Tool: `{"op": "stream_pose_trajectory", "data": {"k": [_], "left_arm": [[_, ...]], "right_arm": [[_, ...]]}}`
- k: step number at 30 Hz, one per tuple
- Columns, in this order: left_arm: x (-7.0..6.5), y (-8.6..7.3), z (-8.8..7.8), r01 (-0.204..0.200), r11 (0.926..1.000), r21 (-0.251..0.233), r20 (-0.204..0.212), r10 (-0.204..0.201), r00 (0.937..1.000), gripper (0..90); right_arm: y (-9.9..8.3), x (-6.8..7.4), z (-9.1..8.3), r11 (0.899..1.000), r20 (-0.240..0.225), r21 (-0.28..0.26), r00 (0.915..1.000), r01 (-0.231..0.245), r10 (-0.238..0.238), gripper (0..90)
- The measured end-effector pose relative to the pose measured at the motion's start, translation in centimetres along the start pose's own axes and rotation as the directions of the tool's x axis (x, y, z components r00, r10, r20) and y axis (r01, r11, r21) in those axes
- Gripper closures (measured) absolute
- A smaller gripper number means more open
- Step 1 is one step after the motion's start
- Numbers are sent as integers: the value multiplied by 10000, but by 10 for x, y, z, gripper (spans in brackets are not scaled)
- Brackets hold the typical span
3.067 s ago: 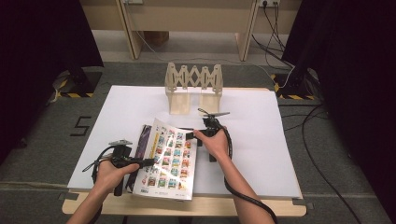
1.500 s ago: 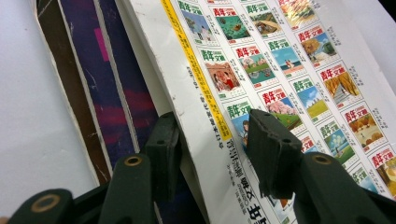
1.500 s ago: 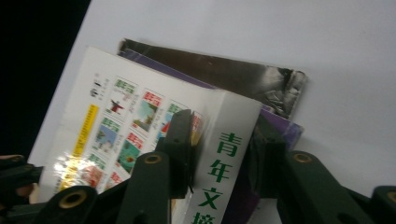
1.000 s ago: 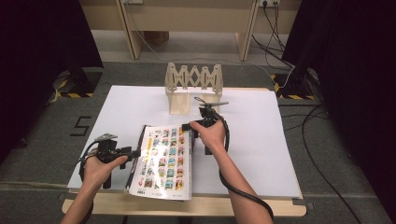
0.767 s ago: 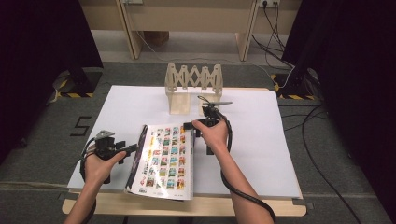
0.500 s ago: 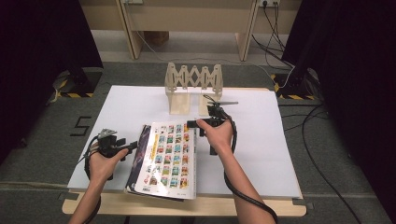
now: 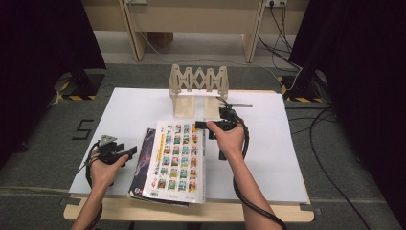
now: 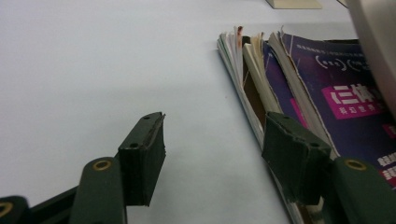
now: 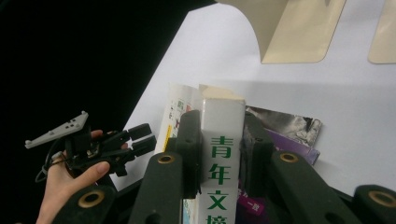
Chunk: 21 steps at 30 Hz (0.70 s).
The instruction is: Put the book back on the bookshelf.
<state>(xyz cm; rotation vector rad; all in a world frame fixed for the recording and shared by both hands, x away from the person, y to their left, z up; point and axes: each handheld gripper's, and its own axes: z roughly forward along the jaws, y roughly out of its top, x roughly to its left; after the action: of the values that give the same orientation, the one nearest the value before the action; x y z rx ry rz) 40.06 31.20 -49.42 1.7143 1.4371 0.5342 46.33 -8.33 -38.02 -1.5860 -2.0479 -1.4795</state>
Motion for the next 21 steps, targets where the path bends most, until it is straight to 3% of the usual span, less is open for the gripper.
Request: {"op": "stream_pose_trajectory", "data": {"k": [7, 17, 21], "left_arm": [[3, -6, 1, 147, 9999, 14, -240, -146, 9996, 381], [1, -8, 1, -173, 9998, -35, -209, 172, 9996, 376], [-1, -9, 0, -365, 9993, -56, -223, 364, 9991, 373]], "right_arm": [[2, 1, -10, 9994, -37, -326, 9999, 153, -154, 742], [1, 5, -19, 9974, -90, -642, 9994, 327, -333, 743], [2, 9, -26, 9931, -4, -1032, 9985, 553, -556, 743]]}}
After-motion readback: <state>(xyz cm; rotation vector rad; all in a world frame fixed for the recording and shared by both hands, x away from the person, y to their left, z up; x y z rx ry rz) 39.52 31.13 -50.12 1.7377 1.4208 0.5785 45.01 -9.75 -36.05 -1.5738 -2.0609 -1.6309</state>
